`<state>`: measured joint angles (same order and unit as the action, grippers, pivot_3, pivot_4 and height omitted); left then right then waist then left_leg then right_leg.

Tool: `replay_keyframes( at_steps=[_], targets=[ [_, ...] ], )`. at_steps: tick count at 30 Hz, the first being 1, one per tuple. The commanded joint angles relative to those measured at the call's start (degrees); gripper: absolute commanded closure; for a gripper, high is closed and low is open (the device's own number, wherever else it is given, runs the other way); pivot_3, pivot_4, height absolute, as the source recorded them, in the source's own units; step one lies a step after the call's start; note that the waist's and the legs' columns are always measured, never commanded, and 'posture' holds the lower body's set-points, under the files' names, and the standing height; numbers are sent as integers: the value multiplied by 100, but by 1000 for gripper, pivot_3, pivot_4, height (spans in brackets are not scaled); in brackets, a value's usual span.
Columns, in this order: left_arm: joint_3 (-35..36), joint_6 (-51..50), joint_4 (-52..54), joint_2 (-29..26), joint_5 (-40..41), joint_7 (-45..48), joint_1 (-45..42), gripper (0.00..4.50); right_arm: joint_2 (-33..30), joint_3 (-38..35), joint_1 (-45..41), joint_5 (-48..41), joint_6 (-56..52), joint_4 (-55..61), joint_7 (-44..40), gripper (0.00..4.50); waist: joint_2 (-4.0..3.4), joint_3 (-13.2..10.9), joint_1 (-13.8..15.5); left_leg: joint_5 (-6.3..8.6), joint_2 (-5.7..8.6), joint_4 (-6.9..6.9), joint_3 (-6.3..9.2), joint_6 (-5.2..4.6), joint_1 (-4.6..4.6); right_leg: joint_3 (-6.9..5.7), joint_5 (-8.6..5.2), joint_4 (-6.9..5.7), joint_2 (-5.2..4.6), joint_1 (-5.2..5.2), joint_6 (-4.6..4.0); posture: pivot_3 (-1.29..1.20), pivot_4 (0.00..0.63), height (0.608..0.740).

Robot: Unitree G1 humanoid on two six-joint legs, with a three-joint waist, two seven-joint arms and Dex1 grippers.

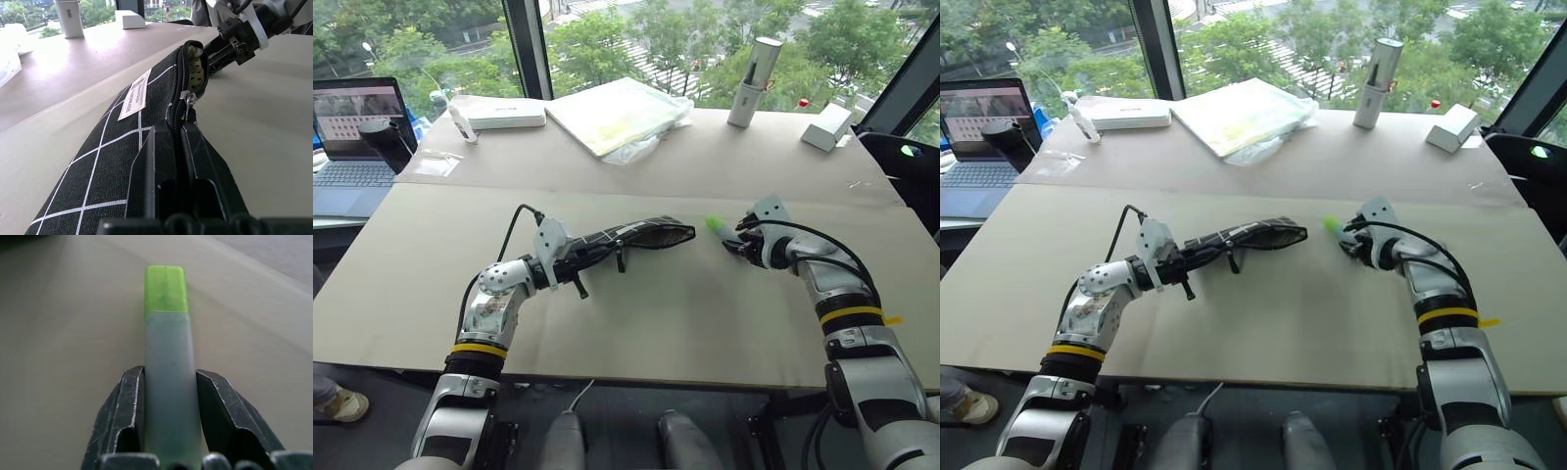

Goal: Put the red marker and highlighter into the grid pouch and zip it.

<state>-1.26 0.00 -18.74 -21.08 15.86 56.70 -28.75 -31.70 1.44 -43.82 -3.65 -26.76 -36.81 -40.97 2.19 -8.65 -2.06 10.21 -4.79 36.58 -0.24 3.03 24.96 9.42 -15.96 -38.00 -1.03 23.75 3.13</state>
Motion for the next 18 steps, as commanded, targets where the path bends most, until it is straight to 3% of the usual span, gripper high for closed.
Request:
replay_keyframes(
  at_steps=[1,3,11,14,18],
  targets=[
    [70,96,175,16,77,-40,-53,4500,-76,-57,230,-118,-394,145,-174,3456,0,0,-5,0,0,0,1,0,-1,0,0,0,0,0,0,0,150,739],
    [68,101,162,24,76,-44,-59,4500,-111,-89,299,-92,-338,299,-119,3456,0,0,-5,0,0,0,2,0,-1,-2,0,0,0,0,0,0,150,739],
    [53,92,146,57,84,-38,-70,4500,-408,-387,353,7,1658,1390,153,3456,-20,-12,-29,0,1,0,3,0,4,-2,0,0,0,7,1,0,150,739],
    [49,94,141,75,81,-32,-63,4500,-519,-549,509,-412,1648,2339,-203,3456,-21,-13,-35,0,1,-2,6,0,4,-3,0,-1,0,9,1,0,150,739],
    [33,98,146,129,76,-49,-48,4500,-865,-309,1657,-1059,1473,4227,-1289,3456,-22,-13,-8,1,0,-3,13,-1,5,-10,-1,1,0,0,2,0,150,739]
  ],
)
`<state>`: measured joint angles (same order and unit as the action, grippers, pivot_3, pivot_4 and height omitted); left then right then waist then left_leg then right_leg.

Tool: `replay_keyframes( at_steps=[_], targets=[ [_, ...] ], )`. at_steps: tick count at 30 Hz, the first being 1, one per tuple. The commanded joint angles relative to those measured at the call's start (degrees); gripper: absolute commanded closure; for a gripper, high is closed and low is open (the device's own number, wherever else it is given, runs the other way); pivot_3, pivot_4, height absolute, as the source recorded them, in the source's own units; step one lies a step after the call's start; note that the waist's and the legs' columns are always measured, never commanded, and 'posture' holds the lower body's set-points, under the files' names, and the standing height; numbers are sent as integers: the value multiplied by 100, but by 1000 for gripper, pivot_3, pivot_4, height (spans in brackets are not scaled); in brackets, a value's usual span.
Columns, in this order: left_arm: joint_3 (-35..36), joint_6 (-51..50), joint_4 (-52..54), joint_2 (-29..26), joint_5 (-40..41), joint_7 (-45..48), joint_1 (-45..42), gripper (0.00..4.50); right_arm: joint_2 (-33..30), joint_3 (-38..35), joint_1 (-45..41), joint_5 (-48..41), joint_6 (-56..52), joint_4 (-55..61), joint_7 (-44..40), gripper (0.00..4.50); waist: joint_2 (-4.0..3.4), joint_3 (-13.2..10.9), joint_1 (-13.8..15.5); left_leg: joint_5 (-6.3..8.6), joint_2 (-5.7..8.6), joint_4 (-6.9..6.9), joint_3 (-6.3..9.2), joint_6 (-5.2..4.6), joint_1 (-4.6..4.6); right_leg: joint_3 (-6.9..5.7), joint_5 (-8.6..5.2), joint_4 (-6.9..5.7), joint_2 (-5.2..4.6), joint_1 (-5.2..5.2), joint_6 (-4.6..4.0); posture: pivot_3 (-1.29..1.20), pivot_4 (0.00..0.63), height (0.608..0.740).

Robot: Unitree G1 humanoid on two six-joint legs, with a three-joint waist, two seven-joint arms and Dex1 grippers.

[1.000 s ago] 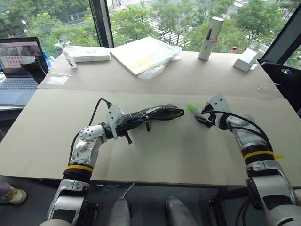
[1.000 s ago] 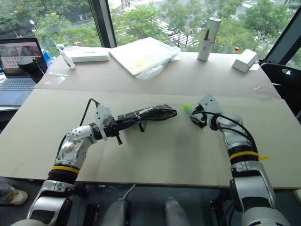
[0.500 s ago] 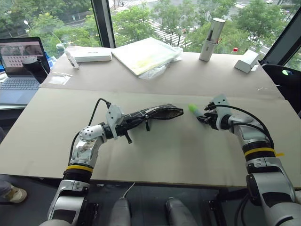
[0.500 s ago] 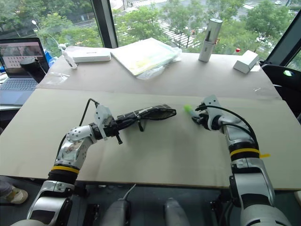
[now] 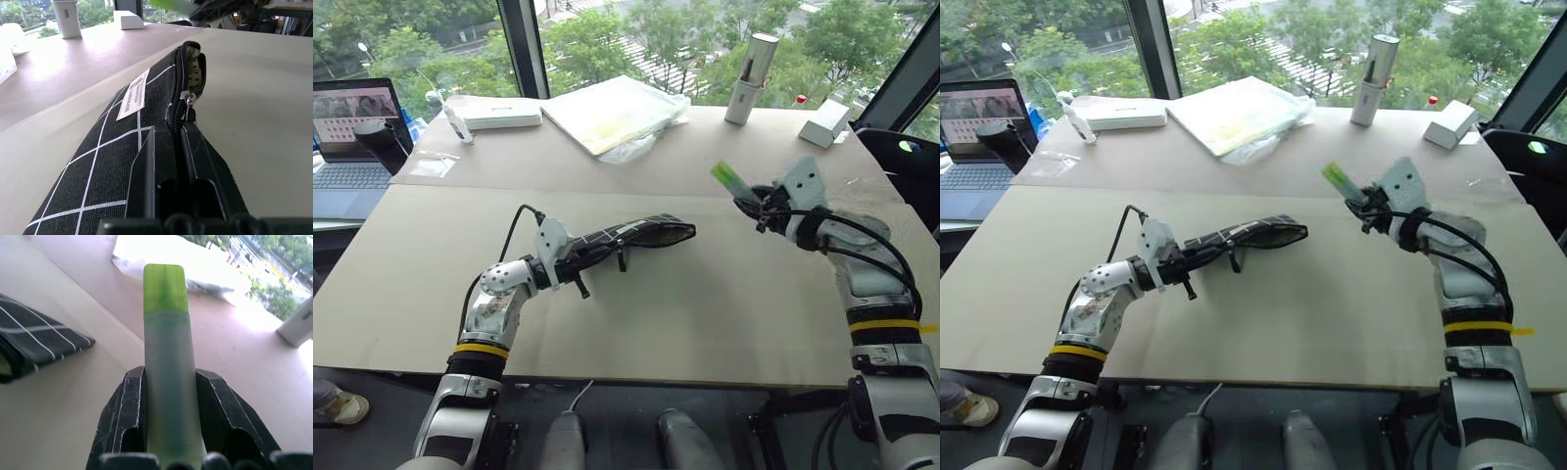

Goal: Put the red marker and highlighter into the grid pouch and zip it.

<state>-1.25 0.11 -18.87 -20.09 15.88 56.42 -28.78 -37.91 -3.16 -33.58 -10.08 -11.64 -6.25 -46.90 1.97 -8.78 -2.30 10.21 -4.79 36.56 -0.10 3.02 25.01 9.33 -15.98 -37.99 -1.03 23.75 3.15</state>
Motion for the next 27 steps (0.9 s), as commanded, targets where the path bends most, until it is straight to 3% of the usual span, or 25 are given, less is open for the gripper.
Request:
replay_keyframes(
  at_steps=[1,6,15,21,27],
  targets=[
    [34,87,155,39,74,-22,-46,4500,-356,237,834,-421,-163,1414,-805,3456,0,0,23,0,0,0,4,0,1,-4,0,5,0,-4,0,0,150,739],
    [40,96,108,41,77,6,-76,4500,-586,630,1041,174,-66,1505,-716,3456,0,-1,14,-1,6,28,6,1,0,-4,-3,3,-3,-20,5,0,150,739],
    [19,116,57,12,38,57,-161,4500,-374,1031,504,839,334,855,-484,3456,0,-1,6,-1,6,24,7,1,-7,-4,-4,2,-3,-23,6,0,150,739],
    [-12,139,28,-31,0,117,-182,4500,-379,1584,63,1585,787,343,-483,3456,0,-1,16,-1,6,24,7,1,-7,-5,-4,3,-3,-25,6,0,150,739],
    [-38,157,-49,-19,-12,145,-236,4500,59,2322,-617,2452,1160,-66,-361,3456,-1,-1,-17,-1,6,22,7,1,-8,-5,-4,0,-3,-20,5,0,150,739]
  ],
)
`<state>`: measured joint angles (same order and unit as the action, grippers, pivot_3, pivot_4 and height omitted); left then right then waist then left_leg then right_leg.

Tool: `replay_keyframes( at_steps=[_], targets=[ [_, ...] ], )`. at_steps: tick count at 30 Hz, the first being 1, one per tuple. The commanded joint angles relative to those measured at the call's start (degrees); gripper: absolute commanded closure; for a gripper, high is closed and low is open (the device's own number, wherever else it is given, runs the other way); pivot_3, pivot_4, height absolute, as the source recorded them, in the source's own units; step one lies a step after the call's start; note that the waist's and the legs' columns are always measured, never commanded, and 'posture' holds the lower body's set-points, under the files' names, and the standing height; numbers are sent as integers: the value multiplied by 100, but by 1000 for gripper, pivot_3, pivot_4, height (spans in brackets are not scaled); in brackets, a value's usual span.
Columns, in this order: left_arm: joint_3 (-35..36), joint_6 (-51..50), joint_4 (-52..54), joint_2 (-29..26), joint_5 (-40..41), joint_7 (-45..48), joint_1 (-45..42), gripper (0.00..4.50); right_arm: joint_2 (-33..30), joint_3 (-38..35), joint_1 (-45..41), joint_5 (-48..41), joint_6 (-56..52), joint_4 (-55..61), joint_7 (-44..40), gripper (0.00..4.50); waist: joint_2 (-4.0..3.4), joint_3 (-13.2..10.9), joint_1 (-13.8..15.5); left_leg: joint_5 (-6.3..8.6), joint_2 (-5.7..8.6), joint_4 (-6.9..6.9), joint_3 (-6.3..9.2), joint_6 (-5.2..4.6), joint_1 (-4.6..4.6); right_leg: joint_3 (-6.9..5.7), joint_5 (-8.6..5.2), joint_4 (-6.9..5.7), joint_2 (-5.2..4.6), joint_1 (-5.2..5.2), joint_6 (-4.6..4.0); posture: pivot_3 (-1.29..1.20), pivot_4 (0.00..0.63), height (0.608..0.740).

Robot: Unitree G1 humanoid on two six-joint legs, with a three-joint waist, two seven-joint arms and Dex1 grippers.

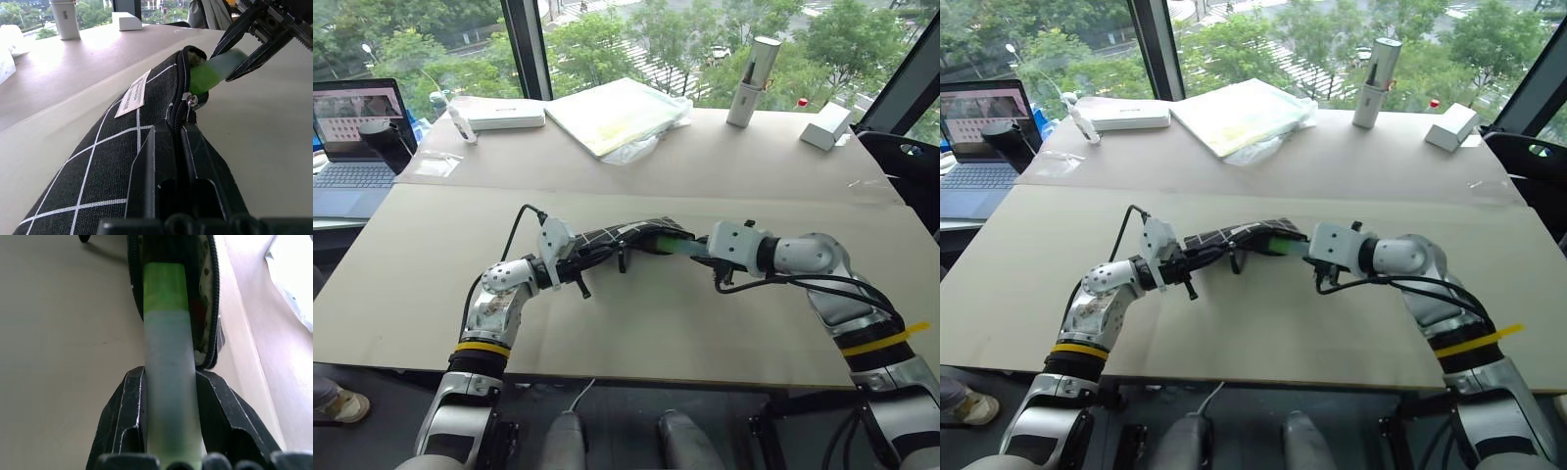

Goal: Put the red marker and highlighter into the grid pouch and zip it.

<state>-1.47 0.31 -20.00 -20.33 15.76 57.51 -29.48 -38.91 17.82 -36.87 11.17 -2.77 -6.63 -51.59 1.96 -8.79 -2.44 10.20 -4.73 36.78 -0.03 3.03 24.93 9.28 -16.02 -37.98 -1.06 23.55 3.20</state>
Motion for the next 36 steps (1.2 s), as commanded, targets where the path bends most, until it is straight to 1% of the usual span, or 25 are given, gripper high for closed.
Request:
replay_keyframes(
  at_steps=[1,3,8,14,16,17,19,21,23,26,27,28,29,30,33,35,36],
  targets=[
    [-20,144,51,8,0,43,-170,4500,257,337,-375,444,313,-70,123,3456,0,0,0,0,0,-3,0,0,1,0,0,0,0,3,0,0,150,739],
    [-27,158,29,9,1,54,-177,4500,508,538,-523,589,358,-77,133,3456,0,0,2,0,0,-5,0,0,2,0,0,2,0,3,0,0,150,739],
    [-41,189,-29,26,2,74,-199,4500,997,754,-738,800,435,-208,256,3456,0,0,32,0,0,-4,0,0,3,-1,0,1,0,2,-1,0,150,739],
    [-53,215,-54,52,2,79,-217,4500,1355,802,-778,960,594,-352,416,3456,-1,-1,31,0,-1,-4,0,0,2,-3,0,0,0,2,-1,0,150,739],
    [-54,224,-59,62,1,78,-222,4500,1379,707,-732,904,606,-413,446,2453,-1,-1,32,0,-1,-4,0,1,2,-3,0,0,0,2,-1,0,150,739],
    [-52,230,-65,64,1,79,-223,4500,1376,629,-723,862,570,-431,464,2303,-1,-1,31,0,-1,-4,0,1,2,-3,0,0,0,2,-1,0,150,739],
    [-48,236,-73,63,-1,84,-223,4500,1330,526,-734,858,554,-474,517,1538,-1,-1,35,0,-1,-4,0,1,2,-3,0,0,0,2,-1,0,150,739],
    [-45,234,-68,57,2,83,-217,4500,1263,358,-811,906,576,-612,724,887,-1,-1,37,0,0,-4,0,1,2,-3,0,0,0,2,-1,0,150,739],
    [-46,232,-57,51,3,78,-205,4500,1115,130,-839,740,656,-676,687,218,-1,-1,37,0,0,-4,0,0,2,-3,0,0,0,1,-1,0,150,739],
    [-48,231,-40,47,8,65,-187,4500,968,-337,-768,83,772,-625,490,218,-1,-1,33,0,0,-4,1,0,2,-3,0,1,0,1,-1,0,150,739],
    [-49,232,-32,44,8,59,-178,4500,883,-575,-623,-422,590,-390,159,218,-1,-1,36,0,0,-4,0,0,2,-3,0,1,0,1,-1,0,150,739],
    [-50,233,-22,43,7,54,-167,4500,852,-877,-480,-1038,111,-88,-151,218,-1,-1,42,0,0,-4,1,0,3,-3,0,1,0,0,-1,0,150,739],
    [-50,229,3,38,10,51,-143,4500,817,-1252,-341,-1763,-635,259,-409,218,-1,-1,45,0,0,-4,1,0,2,-3,0,3,0,-3,-1,0,150,739],
    [-51,226,22,35,14,50,-127,4500,791,-1503,-251,-2252,-1174,501,-557,218,-1,-1,48,0,-1,-4,5,0,2,-5,0,6,0,-8,-1,0,150,739],
    [-49,209,81,12,23,42,-67,4500,354,-2382,302,-3909,-2876,1241,-1059,218,-1,-1,40,0,-1,-4,9,0,0,-6,0,6,0,-15,-1,0,150,739],
    [-46,195,102,-4,27,38,-42,4500,201,-2778,665,-4644,-3584,1610,-1100,218,-1,-2,68,0,-1,-4,13,0,0,-11,0,8,0,-18,-1,0,150,739],
    [-44,188,111,-9,30,38,-36,4500,152,-2776,868,-4773,-3770,1786,-1072,218,-1,-2,65,0,-1,-4,21,0,-2,-18,-1,14,0,-26,-2,0,150,739]
  ],
)
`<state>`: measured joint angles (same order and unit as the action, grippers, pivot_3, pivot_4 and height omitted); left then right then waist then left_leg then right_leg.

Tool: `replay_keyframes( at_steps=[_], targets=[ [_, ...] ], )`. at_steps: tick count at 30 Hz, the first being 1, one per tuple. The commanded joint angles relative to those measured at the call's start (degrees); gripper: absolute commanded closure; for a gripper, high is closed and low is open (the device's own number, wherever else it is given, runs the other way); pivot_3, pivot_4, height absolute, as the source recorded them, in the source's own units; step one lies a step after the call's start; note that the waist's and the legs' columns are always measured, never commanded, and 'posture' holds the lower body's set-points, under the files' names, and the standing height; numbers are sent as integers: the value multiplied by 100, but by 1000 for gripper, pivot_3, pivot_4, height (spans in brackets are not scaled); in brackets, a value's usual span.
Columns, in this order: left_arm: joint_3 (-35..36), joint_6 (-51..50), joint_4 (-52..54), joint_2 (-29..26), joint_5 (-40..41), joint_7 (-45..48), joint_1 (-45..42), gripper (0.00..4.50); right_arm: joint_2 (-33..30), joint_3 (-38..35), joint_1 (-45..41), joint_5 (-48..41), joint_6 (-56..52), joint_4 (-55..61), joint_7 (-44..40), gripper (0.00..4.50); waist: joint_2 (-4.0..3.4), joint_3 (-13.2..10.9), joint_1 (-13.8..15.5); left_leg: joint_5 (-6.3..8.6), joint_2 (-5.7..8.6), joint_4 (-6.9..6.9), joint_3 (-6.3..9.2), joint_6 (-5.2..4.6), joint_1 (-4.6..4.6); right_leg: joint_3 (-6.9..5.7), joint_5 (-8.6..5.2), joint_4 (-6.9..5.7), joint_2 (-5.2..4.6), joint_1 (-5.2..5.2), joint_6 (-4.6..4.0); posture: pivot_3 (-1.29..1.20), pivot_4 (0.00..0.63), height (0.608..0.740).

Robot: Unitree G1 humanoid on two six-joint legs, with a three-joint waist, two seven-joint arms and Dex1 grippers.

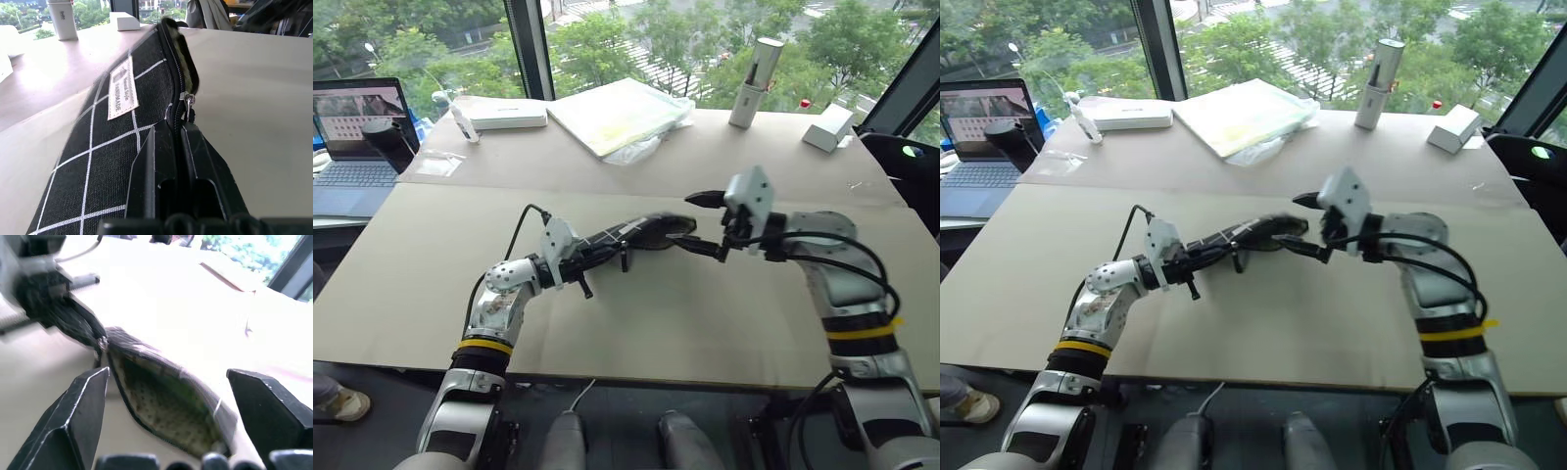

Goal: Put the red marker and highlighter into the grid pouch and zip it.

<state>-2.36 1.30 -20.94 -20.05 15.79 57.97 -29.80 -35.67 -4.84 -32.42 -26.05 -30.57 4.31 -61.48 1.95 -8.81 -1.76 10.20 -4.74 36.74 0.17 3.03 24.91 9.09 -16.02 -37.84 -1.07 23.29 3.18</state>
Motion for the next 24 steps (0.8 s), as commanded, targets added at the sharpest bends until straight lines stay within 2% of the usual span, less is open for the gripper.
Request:
replay_keyframes(
  at_steps=[1,3,7,11,14,18,24],
  targets=[
    [47,82,215,-41,33,-9,-1,4500,-226,-449,634,-1113,-1114,871,-64,218,0,0,-6,1,0,0,0,-1,-4,0,0,4,0,-4,-1,0,150,739],
    [50,69,223,-49,40,-11,-6,4500,-295,-222,1040,-1112,-1286,1194,32,218,0,0,-33,1,0,0,1,-1,-6,-1,-2,3,0,-5,0,0,150,739],
    [44,60,172,-22,32,-42,-57,4500,8,752,1594,-220,-935,1347,716,218,0,0,-85,1,0,-1,3,-1,-9,-2,-6,-1,0,-3,1,0,150,739],
    [21,28,220,-2,44,-44,-30,4500,982,1595,1233,715,-1031,705,2084,218,0,0,-102,0,0,-1,3,-1,-10,-2,-7,-3,0,-1,2,0,150,739],
    [24,18,224,-9,48,-35,-29,4500,1537,1762,828,1056,-975,203,2590,218,-3,-3,-78,0,2,-1,3,0,-10,-2,-7,-7,0,0,1,0,150,739],
    [19,3,238,4,48,-50,-42,4500,2136,1808,249,1208,-866,-314,2875,218,-4,-3,-52,0,2,0,4,0,-9,-6,-6,-7,0,0,1,0,150,739],
    [28,0,247,7,52,-66,-34,4500,2462,1809,-178,1280,-752,-676,2839,218,-4,-3,-53,0,1,-1,5,0,-6,-8,-6,-4,0,-1,1,0,150,739]
  ],
)
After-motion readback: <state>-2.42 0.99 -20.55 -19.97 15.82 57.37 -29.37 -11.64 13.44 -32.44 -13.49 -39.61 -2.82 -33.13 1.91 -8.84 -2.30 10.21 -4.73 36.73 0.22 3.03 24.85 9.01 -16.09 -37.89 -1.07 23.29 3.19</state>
